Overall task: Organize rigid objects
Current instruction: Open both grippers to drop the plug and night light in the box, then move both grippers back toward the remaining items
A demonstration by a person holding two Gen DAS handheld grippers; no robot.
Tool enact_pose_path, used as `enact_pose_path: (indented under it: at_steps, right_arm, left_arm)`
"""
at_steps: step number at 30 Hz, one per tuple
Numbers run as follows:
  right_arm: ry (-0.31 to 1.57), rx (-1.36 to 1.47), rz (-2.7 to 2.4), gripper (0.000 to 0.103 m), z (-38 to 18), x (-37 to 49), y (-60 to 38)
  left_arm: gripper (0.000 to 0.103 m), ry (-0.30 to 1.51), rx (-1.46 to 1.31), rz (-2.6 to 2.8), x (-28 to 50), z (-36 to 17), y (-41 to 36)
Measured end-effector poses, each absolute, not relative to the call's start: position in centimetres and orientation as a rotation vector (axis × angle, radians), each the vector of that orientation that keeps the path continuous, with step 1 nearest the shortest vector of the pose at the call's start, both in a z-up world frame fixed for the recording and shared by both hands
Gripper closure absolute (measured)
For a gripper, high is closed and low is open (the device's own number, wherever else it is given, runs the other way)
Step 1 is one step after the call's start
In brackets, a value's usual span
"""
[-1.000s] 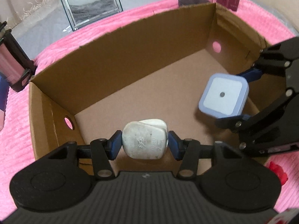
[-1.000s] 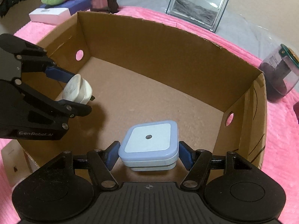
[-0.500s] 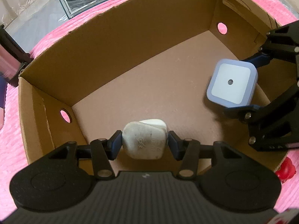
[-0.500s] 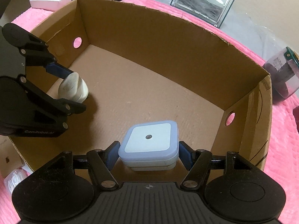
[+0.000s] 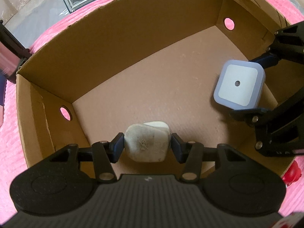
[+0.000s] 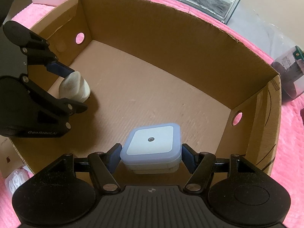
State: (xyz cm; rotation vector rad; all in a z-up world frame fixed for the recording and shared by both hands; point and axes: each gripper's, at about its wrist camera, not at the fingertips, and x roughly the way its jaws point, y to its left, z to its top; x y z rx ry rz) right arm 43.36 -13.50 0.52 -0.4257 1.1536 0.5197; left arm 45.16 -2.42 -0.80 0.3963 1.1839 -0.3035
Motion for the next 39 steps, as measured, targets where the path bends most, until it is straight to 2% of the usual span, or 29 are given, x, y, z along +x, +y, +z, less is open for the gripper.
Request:
enact_pose_path:
  at_steps: [9, 15, 19, 26, 30, 33, 35, 39]
  right_arm:
    - [1.144, -0.411, 0.511, 0.039, 0.6, 43.2, -13.6]
    - [1.084, -0.358, 0.488, 0.039, 1.8, 42.7, -14.7]
    - [1.005, -0.295, 0.468, 0.039, 4.1, 41.3, -16.2]
    - [0.745, -0.127, 0.452, 0.039, 10.9, 34.5, -20.1]
    - [0.611, -0.051, 0.445, 0.039, 13.4, 28.6, -21.9]
    - [0.549, -0.036, 0.438, 0.038, 13.7, 24.0, -22.4]
    - [0.523, -0.024, 0.423, 0.037, 13.4, 21.3, -22.7]
    - [0.497, 0.029, 0.373, 0.029, 12.0, 16.5, -23.4]
  left_arm:
    - [0.055, 1.162, 0.376, -0.299, 44.9, -0.5, -2.1]
    - [0.055, 1.077, 0.316, -0.285, 44.1, 1.0, -1.2]
    - [0.055, 0.982, 0.227, -0.274, 42.5, 3.2, 0.1]
    - [0.053, 0.736, 0.076, -0.262, 35.7, 9.0, 2.2]
    - [0.040, 0.622, 0.025, -0.241, 30.4, 11.2, 3.0]
    - [0.034, 0.574, -0.001, -0.227, 26.4, 11.7, 3.5]
    - [0.026, 0.546, -0.010, -0.212, 23.7, 11.5, 3.9]
    - [0.021, 0.521, -0.032, -0.173, 19.0, 10.2, 4.6]
